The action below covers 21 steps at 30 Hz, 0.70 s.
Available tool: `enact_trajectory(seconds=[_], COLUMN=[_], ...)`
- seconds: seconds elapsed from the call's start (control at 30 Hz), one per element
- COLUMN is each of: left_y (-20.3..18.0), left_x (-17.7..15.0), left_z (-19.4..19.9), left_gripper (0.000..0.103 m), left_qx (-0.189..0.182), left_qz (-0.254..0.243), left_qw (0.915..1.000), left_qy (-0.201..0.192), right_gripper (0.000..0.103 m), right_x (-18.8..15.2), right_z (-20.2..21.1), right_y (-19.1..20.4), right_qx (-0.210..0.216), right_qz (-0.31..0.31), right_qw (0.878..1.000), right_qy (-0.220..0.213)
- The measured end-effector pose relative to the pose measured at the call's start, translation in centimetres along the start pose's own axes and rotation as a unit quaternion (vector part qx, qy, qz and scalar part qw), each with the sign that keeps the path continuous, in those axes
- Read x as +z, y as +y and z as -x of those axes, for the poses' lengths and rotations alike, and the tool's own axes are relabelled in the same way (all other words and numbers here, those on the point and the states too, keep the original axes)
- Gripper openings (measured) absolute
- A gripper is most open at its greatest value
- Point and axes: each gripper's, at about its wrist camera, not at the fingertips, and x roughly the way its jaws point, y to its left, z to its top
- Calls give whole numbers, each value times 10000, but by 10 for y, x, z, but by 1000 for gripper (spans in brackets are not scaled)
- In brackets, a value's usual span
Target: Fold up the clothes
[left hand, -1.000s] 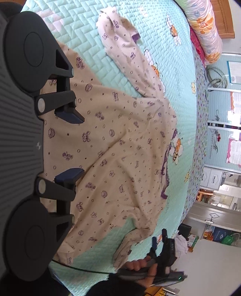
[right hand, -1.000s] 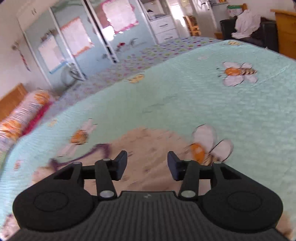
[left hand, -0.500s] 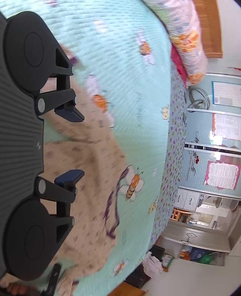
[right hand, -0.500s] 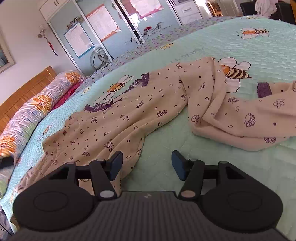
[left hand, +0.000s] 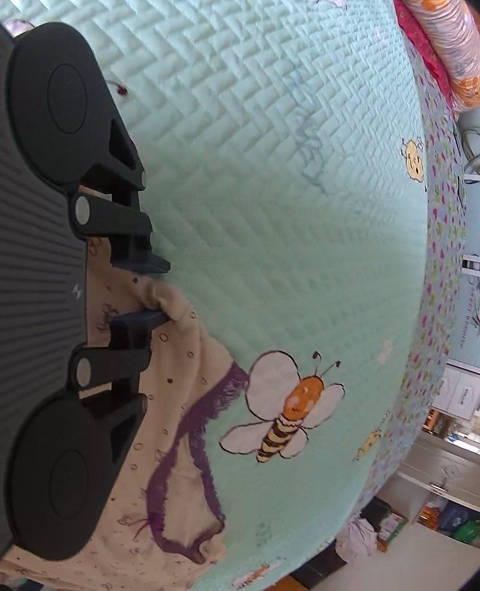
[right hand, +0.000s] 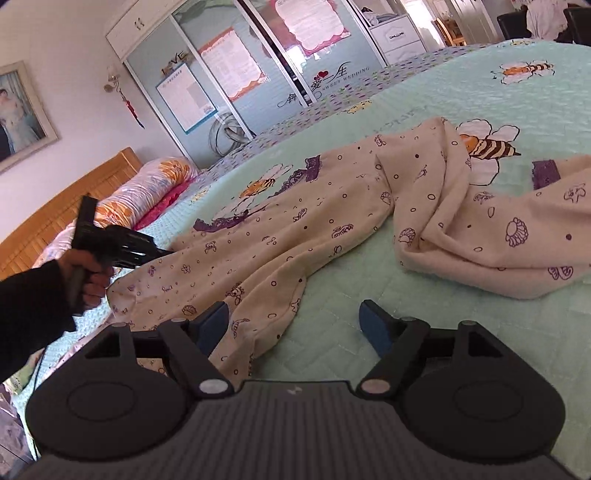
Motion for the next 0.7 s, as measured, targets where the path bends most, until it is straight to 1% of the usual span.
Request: enact_trajectory(seconds=[0.03,0.07,0.13,0.23,0.3,0.33,0.37,0.4,0.43,0.47,0.53,0.6,0.7], left_y=[1,2,6,12,20,22,21,20,19,18,16,12,7], left_x=[-2,-4,-8,-14,-14,-13,-12,-10,-9,-8,-1,16,41], left_z=[3,6,14,21,21,20,18,16,15,13,11,13,13], left_gripper=[6,3,3,4,7,17,23,24,20,3,2,2,2], left_qx=[-130,-277,-544,-773,-926,-896,-797,-698,-599,-500,-264,56,547], left_qz=[-1,22,71,131,306,353,365,376,388,399,366,205,-83], left_qw=[9999,9996,9984,9968,9951,9952,9960,9967,9972,9977,9984,9978,9934], left_qy=[-24,-52,-102,-140,-136,-146,-167,-188,-210,-231,-347,-633,-1006], right_gripper=[79,79,80,81,82,82,82,82,82,82,82,82,82], right_x=[0,0,-1,-1,-1,-1,-1,-1,-1,-1,-1,-1,-2], right_z=[0,0,0,0,-1,-1,-1,-1,-1,-1,-1,-2,-2], right_y=[0,0,0,0,1,1,1,1,1,1,1,1,1], right_qx=[17,29,52,76,77,73,69,65,63,61,51,46,49], right_qz=[-12,-17,-20,-23,-23,-18,-14,-10,-10,-9,6,13,13], right_qw=[10000,10000,10000,10000,10000,10000,10000,10000,10000,10000,10000,10000,10000], right_qy=[-1,-2,-4,-6,-9,-9,-10,-11,-12,-11,-8,-8,-8])
